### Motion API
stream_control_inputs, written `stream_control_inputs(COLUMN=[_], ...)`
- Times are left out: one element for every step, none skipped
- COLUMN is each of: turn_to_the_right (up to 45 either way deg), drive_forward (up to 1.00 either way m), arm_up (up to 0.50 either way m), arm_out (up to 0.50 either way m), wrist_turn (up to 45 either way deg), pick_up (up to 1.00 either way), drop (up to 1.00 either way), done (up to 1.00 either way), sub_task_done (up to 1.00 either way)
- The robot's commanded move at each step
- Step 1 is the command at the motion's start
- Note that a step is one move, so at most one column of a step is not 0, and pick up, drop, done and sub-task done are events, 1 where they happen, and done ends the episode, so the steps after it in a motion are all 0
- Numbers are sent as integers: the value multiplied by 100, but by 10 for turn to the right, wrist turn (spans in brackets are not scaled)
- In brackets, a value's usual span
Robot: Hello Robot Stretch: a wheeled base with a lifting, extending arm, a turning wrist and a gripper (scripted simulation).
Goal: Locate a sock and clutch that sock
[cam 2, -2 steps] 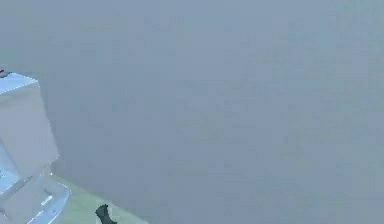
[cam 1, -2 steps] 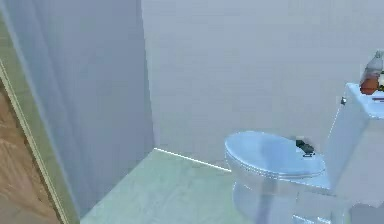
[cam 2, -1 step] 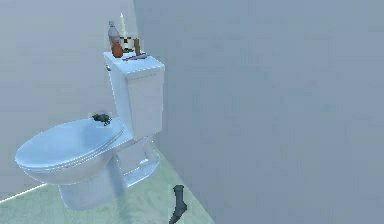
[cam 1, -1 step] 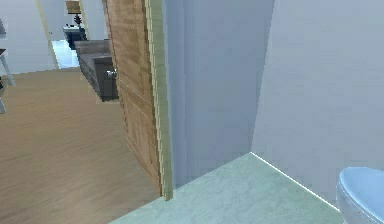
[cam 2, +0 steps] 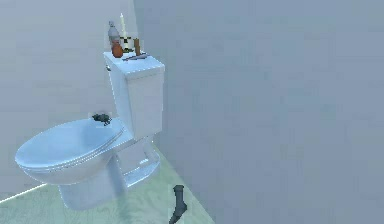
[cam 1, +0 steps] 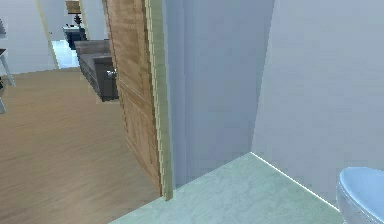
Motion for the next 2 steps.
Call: stream_control_inputs(turn_to_the_right=[0,0], drive_forward=[0,0], arm_up=[0,0], arm_out=[50,0], wrist_turn=[0,450], pick_up=[0,0], drop=[0,0], done=[0,0], sub_task_done=[0,0])
